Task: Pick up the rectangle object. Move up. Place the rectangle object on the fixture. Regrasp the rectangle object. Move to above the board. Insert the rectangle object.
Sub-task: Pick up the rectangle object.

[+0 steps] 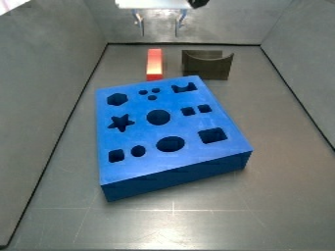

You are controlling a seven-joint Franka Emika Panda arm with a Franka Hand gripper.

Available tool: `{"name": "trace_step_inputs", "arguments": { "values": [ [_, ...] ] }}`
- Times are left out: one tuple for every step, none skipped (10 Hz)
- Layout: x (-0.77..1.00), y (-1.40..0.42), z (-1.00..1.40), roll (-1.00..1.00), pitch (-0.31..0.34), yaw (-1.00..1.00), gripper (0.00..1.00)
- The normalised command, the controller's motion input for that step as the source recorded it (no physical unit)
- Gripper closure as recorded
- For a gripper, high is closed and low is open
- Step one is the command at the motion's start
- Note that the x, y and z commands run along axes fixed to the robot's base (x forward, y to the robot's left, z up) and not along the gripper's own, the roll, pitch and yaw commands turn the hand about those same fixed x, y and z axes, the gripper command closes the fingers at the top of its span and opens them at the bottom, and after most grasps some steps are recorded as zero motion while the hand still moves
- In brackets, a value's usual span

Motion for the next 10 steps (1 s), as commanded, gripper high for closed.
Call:
{"name": "trace_step_inputs", "arguments": {
  "values": [
    [-0.04,-0.03,-0.95,-0.05,-0.254,0.0,0.0],
    [0.0,-0.03,-0.99,-0.06,-0.203,0.0,0.0],
    [0.0,-0.03,-1.0,-0.09,-0.103,0.0,0.0],
    [0.0,-0.03,-1.0,-0.11,-0.08,0.0,0.0],
    [0.0,-0.04,-1.0,-0.12,-0.077,0.0,0.0],
    [0.0,-0.03,-1.0,-0.11,-0.083,0.0,0.0],
    [0.0,-0.03,-1.0,-0.1,-0.066,0.0,0.0],
    [0.0,-0.02,-1.0,-0.07,-0.051,0.0,0.0],
    [0.0,0.0,-1.0,-0.05,-0.02,0.0,0.0],
    [0.0,0.0,-1.0,-0.04,-0.02,0.0,0.0]
  ]
}}
